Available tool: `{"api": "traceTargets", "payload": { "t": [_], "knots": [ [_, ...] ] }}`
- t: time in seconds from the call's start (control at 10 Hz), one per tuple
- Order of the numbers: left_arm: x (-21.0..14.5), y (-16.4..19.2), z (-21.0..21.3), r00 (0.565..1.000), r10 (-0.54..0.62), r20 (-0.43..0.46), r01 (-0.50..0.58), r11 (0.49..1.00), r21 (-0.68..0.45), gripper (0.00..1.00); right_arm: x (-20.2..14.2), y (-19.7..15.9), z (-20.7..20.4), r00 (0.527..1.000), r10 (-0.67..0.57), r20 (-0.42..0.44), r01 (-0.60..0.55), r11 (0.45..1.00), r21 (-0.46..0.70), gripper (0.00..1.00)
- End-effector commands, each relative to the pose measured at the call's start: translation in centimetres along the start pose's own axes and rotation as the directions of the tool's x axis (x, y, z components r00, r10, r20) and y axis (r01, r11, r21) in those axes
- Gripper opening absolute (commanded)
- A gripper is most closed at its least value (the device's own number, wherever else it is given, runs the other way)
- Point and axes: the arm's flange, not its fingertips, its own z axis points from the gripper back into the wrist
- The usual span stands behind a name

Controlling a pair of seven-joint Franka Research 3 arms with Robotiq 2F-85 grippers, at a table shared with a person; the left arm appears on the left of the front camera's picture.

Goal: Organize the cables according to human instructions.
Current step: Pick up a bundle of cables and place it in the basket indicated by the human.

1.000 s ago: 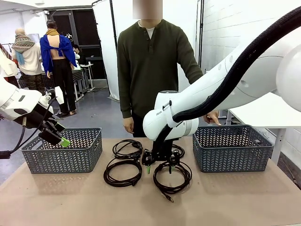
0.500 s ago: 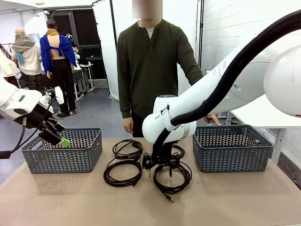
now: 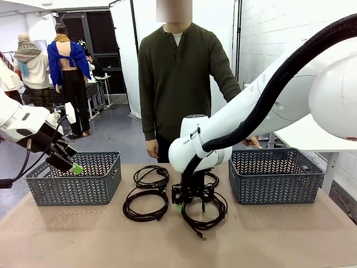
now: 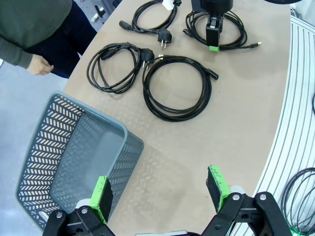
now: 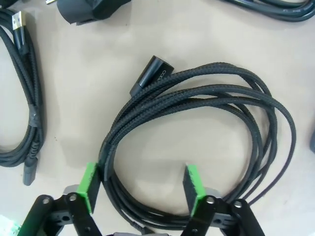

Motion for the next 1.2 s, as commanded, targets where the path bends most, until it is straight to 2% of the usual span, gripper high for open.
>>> {"api": "traceTargets", "payload": {
  "t": [0.0,0.3,0.4,0.9,1.0,1.1],
  "knots": [
    [-0.2,0.3,-0.1,1.0,-0.002,0.011,0.002,1.0,-0.01,1.0,0.7,0.8,-0.4,1.0,-0.023,-0.004,0.023,0.999,-0.036,0.56],
    [-0.2,0.3,-0.1,1.0,-0.002,0.011,0.002,1.0,-0.01,1.0,0.6,1.2,-0.5,1.0,-0.009,-0.015,0.009,1.0,-0.007,0.05],
    [-0.2,0.3,-0.1,1.0,-0.002,0.011,0.002,1.0,-0.01,1.0,0.6,1.3,-0.6,1.0,-0.011,-0.012,0.011,1.0,-0.009,0.0],
    [-0.2,0.3,-0.1,1.0,-0.002,0.011,0.002,1.0,-0.01,1.0,-0.9,2.3,0.0,1.0,-0.011,-0.026,0.012,0.999,0.038,0.0],
    [-0.2,0.3,-0.1,1.0,-0.002,0.011,0.002,1.0,-0.01,1.0,-1.3,2.3,0.6,1.0,-0.006,-0.007,0.006,0.999,0.038,0.0],
    [-0.2,0.3,-0.1,1.0,-0.002,0.011,0.002,1.0,-0.01,1.0,-1.7,2.4,1.8,0.998,0.018,0.052,-0.02,0.999,0.032,0.0]
  ]
}}
